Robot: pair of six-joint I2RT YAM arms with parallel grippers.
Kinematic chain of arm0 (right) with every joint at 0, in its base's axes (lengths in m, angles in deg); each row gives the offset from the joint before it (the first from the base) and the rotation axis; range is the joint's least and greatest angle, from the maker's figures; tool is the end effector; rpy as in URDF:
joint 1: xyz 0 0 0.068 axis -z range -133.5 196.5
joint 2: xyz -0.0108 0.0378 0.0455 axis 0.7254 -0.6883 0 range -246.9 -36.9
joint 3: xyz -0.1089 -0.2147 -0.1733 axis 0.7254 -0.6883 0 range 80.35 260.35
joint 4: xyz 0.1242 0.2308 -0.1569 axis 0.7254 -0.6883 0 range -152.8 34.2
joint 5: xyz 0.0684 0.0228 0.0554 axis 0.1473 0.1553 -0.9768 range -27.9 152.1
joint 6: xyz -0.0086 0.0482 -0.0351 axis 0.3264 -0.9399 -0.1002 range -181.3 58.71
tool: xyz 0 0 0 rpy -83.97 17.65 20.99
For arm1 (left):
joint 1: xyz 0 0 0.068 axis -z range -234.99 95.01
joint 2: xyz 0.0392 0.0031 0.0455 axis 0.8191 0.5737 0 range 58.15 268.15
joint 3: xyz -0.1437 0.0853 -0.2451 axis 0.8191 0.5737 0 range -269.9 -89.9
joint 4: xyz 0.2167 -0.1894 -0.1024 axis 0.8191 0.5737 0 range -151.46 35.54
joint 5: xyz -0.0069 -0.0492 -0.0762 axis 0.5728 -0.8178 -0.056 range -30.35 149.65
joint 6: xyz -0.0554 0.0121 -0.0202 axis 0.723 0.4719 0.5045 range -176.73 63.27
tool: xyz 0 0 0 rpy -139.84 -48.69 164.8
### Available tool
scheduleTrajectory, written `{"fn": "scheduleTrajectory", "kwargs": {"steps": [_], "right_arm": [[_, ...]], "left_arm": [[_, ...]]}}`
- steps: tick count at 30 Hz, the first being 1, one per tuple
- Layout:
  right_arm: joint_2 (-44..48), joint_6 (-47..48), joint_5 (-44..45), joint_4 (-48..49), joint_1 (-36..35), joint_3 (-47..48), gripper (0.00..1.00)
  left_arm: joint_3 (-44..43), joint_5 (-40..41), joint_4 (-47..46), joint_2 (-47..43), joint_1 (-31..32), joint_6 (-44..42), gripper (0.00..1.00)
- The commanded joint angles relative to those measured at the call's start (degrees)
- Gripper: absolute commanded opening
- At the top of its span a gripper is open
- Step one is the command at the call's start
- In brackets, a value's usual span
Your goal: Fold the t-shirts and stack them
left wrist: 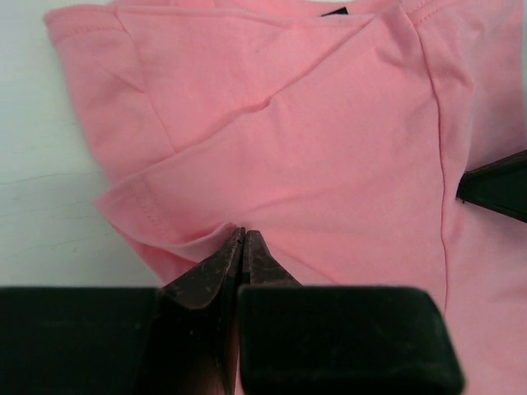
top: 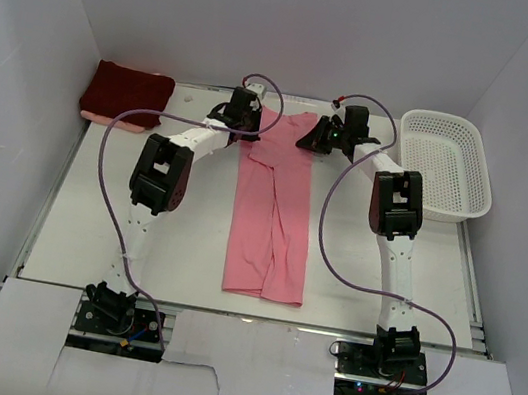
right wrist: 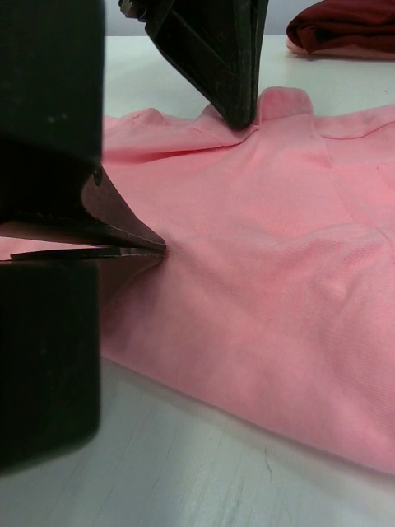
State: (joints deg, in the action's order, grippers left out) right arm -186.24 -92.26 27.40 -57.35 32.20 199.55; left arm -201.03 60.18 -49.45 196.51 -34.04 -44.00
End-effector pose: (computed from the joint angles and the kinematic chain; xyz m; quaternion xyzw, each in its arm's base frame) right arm 0.6183 0.1838 0.1081 -0.0230 0.8458 0.4194 0.3291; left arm 0.5737 -0.2192 0.1502 0.0627 0.9013 -0.1202 0.4114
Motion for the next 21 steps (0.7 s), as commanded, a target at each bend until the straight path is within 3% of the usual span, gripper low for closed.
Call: {"fn": "scheduleTrajectory", "kwargs": {"steps": [1, 15, 21], "right_arm": [[-0.69, 0.73, 0.86, 0.92, 0.42, 0.33, 0.08], [-0.08, 0.55, 0.42, 0.84, 0.59, 0.25, 0.08], [-0.16, 0.55, 0.33, 0.93, 0.59, 0.07, 0.08]], "left_arm": [[1.62, 3.33, 0.21, -7.14, -0.03, -1.83, 0.14], [1.27, 12.99, 1.96, -8.02, 0.06, -2.36, 0.12], [1.71, 27.76, 1.96, -9.52, 1.02, -0.78, 0.12]]}}
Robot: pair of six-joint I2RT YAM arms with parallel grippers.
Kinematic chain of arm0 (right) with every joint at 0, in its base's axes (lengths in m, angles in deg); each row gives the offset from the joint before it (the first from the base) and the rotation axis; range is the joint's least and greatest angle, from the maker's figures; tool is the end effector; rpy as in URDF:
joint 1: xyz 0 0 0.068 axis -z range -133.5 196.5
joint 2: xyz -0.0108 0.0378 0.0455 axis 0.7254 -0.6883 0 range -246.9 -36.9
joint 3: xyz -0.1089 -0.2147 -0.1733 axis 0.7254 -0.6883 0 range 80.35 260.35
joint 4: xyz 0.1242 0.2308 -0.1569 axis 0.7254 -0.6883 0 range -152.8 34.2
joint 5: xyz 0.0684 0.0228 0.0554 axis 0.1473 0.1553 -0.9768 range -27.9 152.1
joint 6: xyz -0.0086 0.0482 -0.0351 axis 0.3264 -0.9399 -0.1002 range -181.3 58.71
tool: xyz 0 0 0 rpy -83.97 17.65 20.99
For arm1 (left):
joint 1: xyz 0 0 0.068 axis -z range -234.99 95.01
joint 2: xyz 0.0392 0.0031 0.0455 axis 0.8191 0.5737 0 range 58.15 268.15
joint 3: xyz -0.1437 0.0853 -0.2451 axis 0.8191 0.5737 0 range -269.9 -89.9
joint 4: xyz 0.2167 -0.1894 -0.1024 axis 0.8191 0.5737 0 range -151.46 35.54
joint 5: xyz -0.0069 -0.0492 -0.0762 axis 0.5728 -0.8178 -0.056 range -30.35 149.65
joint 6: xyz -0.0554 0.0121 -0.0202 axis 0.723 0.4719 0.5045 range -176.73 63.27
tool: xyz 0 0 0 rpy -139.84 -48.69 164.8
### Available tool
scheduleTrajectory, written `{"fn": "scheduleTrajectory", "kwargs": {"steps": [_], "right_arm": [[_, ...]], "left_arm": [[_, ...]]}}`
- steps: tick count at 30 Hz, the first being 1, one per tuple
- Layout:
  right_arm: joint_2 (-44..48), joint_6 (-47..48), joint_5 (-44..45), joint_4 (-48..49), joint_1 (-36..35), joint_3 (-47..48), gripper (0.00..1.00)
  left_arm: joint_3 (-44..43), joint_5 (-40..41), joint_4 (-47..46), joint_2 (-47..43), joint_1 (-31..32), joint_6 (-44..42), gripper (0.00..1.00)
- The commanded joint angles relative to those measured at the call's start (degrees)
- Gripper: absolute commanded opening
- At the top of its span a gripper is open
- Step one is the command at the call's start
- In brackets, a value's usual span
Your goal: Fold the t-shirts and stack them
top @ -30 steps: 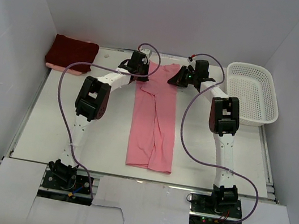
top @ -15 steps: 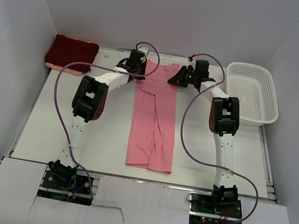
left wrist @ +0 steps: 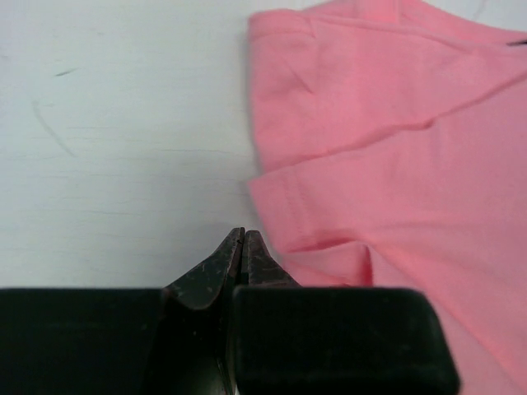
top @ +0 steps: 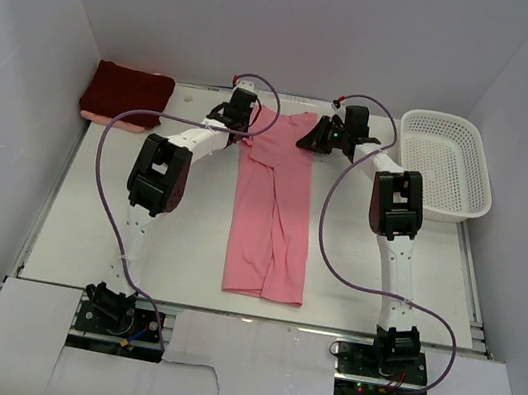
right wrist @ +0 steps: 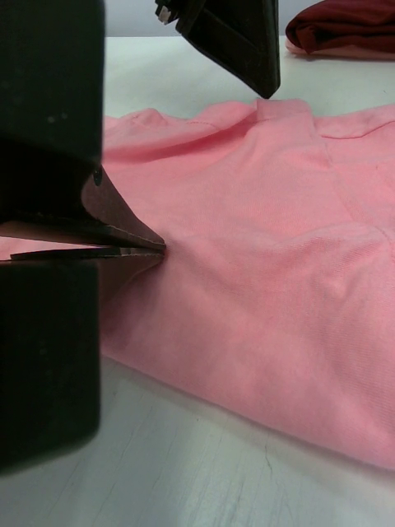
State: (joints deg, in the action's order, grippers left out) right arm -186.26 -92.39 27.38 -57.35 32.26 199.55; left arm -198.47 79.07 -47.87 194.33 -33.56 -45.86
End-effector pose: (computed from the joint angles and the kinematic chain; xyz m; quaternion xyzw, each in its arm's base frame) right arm 0.6185 0.1831 0.1079 -0.0216 0.8458 0.4197 0.3286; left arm 0.5655 -0.2060 0.1549 0.0132 0.9002 0.0343 0.4338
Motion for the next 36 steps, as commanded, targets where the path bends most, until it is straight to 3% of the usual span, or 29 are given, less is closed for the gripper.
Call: {"fn": "scheduleTrajectory", "kwargs": {"steps": [1, 5, 9, 13, 15, 17, 18, 23, 36], "right_arm": [[-0.23, 0.68, 0.35, 0.84, 0.53, 0.07, 0.08], [-0.41, 0.59, 0.27, 0.84, 0.53, -0.02, 0.08], [-0.49, 0.59, 0.09, 0.84, 0.53, -0.02, 0.08], [-0.41, 0.68, 0.0, 0.84, 0.53, -0.11, 0.08], [-0.32, 0.68, 0.0, 0.75, 0.53, -0.02, 0.08], [-0.14, 0.77, -0.08, 0.66, 0.53, -0.11, 0.08], [-0.14, 0.77, -0.08, 0.75, 0.53, -0.19, 0.08], [0.03, 0.68, -0.08, 0.58, 0.53, 0.07, 0.08], [0.03, 0.68, -0.26, 0.57, 0.53, 0.07, 0.08]], "left_arm": [[-0.94, 9.75, 0.48, -7.24, 0.63, 0.99, 0.12], [-0.94, 9.33, 0.39, -7.59, 1.16, 1.08, 0.12], [1.78, -1.19, -1.28, -9.88, 1.68, 3.35, 0.13], [0.73, -7.19, 6.18, -11.37, 1.86, 8.53, 0.19], [2.74, -9.3, 8.03, -14.26, 1.86, 10.39, 0.28], [7.4, -12.11, 7.95, -16.64, 1.6, 14.77, 0.6], [8.8, -13.78, 7.78, -18.65, 1.34, 16.18, 0.62], [12.95, -19.33, 9.26, -20.51, -0.51, 23.92, 0.63], [15.32, -28.73, 9.18, -17.35, -1.04, 32.54, 0.59]]}}
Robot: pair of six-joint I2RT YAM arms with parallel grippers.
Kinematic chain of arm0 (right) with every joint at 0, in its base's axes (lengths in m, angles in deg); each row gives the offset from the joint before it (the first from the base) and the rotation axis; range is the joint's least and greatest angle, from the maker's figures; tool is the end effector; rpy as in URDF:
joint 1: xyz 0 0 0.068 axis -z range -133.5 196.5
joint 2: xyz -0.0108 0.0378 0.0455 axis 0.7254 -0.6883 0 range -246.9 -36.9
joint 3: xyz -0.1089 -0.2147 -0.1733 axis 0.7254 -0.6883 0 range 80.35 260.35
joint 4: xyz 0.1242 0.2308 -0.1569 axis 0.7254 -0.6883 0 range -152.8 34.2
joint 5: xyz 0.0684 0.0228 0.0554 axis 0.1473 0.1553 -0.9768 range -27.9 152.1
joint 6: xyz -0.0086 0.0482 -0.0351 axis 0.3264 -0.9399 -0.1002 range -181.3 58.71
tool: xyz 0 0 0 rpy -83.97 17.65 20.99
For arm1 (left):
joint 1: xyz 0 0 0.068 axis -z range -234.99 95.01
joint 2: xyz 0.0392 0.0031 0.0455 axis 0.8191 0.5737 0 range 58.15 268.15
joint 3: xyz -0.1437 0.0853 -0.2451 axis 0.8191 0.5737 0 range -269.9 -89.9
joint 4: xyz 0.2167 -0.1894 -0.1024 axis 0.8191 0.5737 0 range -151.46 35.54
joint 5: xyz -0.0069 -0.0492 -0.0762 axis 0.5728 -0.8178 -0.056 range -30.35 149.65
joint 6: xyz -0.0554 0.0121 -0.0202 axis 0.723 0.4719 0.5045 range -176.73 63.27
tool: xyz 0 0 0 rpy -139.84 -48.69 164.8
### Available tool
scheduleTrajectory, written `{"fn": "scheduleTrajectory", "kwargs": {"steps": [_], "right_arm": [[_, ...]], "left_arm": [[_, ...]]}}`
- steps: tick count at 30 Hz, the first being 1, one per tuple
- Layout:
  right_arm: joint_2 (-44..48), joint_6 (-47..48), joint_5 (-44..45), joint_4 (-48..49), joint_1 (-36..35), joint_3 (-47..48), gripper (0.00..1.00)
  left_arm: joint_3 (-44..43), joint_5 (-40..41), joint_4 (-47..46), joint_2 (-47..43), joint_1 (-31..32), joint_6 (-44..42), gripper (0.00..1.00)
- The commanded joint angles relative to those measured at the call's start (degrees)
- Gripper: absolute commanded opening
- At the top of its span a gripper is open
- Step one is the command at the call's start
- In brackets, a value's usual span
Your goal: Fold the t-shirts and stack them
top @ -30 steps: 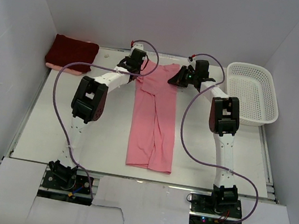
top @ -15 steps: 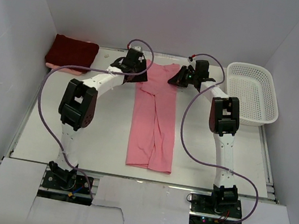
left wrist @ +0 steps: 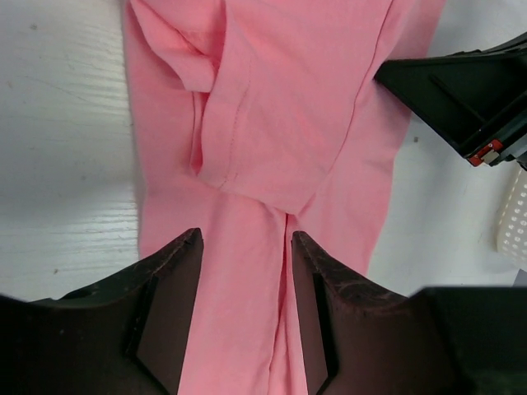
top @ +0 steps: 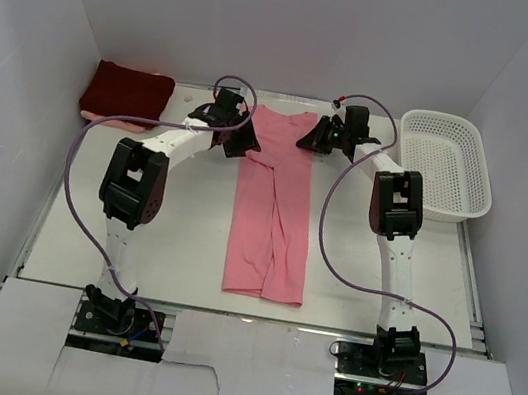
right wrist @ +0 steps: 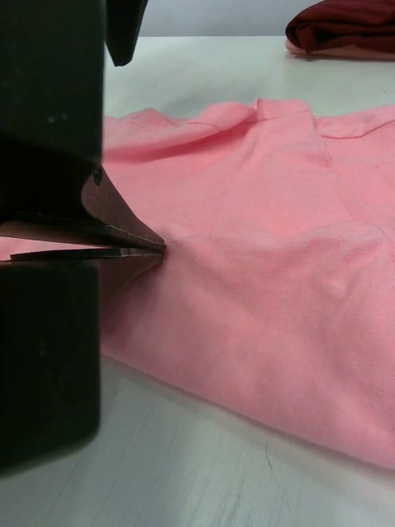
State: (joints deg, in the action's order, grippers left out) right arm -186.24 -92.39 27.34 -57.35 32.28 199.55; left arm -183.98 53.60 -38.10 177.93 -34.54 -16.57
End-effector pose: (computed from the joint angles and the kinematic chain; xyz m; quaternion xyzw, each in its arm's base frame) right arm 0.6186 0.1829 0.1081 -0.0217 0.8457 0.4199 0.3287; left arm 0.4946 -0.1894 0.2022 -0.1420 0.9249 -0.2189 0.2765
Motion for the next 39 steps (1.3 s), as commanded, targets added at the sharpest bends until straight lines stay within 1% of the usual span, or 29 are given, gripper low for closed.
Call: {"fn": "scheduleTrajectory", "kwargs": {"steps": [1, 5, 11, 13, 24, 32, 34, 38, 39], "right_arm": [[0.1, 0.77, -0.13, 0.57, 0.51, 0.07, 0.08], [0.1, 0.77, -0.13, 0.57, 0.51, -0.02, 0.08], [0.1, 0.86, -0.13, 0.66, 0.51, -0.28, 0.08], [0.01, 0.94, -0.04, 0.66, 0.51, -0.28, 0.08], [0.89, 1.03, -0.22, 0.84, 0.59, -1.68, 0.08], [0.98, 1.21, -0.39, 0.93, 0.59, -2.3, 0.08], [0.89, 1.12, -0.48, 0.93, 0.59, -2.13, 0.08], [0.72, 1.21, -0.31, 0.92, 0.59, -2.21, 0.08], [0.71, 1.21, -0.48, 0.93, 0.59, -2.13, 0.08]], "left_arm": [[0.83, -3.53, -0.94, -0.7, -0.06, 3.52, 0.57], [0.66, -3.54, -0.94, 0.71, -0.06, 4.22, 0.54], [0.13, -1.26, -0.33, 2.73, -0.06, 4.31, 0.52], [0.3, 0.93, -0.33, 3.17, -0.06, 4.83, 0.51], [-6.28, 3.93, 0.55, 8.53, -0.14, 4.4, 0.51], [-6.82, 4.2, 0.64, 8.62, -0.14, 4.05, 0.5], [-6.9, 4.11, 0.64, 8.71, -0.14, 4.05, 0.48], [-7.17, 4.02, 0.64, 8.53, -0.14, 4.22, 0.4], [-7.34, 4.28, 0.73, 8.45, -0.14, 4.05, 0.39]]}}
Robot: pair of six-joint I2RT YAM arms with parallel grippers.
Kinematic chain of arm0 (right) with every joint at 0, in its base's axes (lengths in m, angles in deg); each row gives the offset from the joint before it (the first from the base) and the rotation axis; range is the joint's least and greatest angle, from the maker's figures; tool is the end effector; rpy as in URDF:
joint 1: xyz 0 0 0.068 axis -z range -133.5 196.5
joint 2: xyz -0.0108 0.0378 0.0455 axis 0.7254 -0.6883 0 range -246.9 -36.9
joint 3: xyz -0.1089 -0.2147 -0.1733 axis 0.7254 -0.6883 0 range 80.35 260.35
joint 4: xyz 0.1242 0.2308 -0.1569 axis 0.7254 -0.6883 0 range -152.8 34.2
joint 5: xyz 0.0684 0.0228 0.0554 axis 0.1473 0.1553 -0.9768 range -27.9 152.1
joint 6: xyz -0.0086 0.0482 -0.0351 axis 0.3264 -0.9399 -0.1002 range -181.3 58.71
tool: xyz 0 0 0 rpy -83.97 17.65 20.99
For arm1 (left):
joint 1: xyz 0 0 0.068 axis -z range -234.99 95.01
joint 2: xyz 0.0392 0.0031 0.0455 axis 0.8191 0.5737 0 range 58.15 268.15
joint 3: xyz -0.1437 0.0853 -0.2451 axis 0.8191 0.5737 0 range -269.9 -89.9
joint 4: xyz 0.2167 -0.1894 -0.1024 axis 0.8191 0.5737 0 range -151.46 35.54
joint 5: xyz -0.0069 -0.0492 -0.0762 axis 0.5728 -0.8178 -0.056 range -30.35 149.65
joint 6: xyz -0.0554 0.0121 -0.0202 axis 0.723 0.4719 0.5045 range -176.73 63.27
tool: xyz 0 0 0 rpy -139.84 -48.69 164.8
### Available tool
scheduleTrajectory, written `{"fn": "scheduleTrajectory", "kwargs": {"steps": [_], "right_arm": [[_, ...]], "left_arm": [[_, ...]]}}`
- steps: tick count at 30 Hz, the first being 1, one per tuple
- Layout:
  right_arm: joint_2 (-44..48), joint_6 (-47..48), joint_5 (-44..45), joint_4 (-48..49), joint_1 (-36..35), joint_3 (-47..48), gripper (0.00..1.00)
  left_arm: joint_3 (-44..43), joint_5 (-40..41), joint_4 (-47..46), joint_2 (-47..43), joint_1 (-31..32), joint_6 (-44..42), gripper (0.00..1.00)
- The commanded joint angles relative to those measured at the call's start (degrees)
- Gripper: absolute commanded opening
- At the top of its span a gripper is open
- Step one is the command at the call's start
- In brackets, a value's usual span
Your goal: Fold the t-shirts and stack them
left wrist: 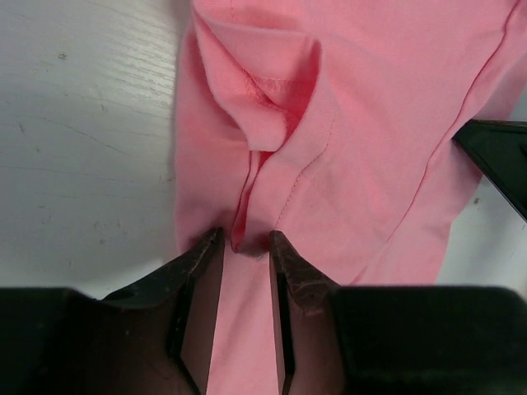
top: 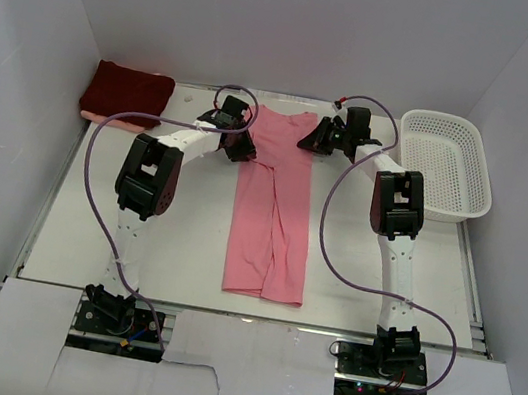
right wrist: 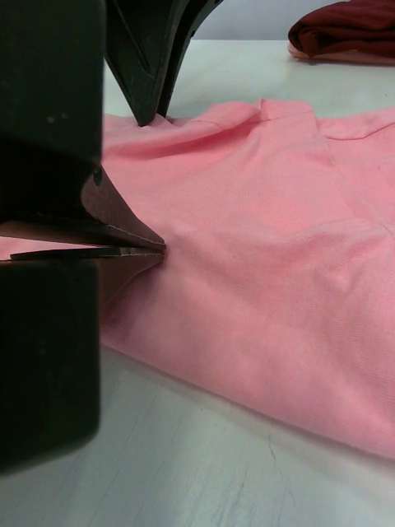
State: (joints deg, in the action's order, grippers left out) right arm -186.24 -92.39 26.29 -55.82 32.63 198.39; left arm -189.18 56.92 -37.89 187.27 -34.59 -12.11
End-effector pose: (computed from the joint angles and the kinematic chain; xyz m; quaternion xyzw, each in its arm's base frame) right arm 0.6176 0.1793 0.1033 -0.0248 0.8426 0.4260 0.3284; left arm 0.5199 -0.1956 0.1492 -0.1919 0.9296 -0.1877 0.2525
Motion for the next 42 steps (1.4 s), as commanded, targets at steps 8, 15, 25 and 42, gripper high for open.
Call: {"fn": "scheduleTrajectory", "kwargs": {"steps": [8, 15, 25, 42], "right_arm": [[0.54, 1.12, 0.31, -0.69, 0.25, -0.97, 0.08], [0.63, 1.12, 0.22, -0.69, 0.25, -1.14, 0.08], [0.71, 1.03, 0.13, -0.69, 0.25, -1.23, 0.08], [0.63, 0.86, 0.3, -0.69, 0.25, -0.62, 0.08]], "left_arm": [[-3.11, 1.05, 1.12, -1.33, -0.1, -1.03, 0.36], [-3.98, 1.14, 1.3, -1.15, -0.1, -1.29, 0.33], [-3.72, 0.79, 1.3, 0.08, -0.1, -1.47, 0.3], [-0.65, -0.35, 1.91, -3.6, -0.1, -2.08, 0.0]]}}
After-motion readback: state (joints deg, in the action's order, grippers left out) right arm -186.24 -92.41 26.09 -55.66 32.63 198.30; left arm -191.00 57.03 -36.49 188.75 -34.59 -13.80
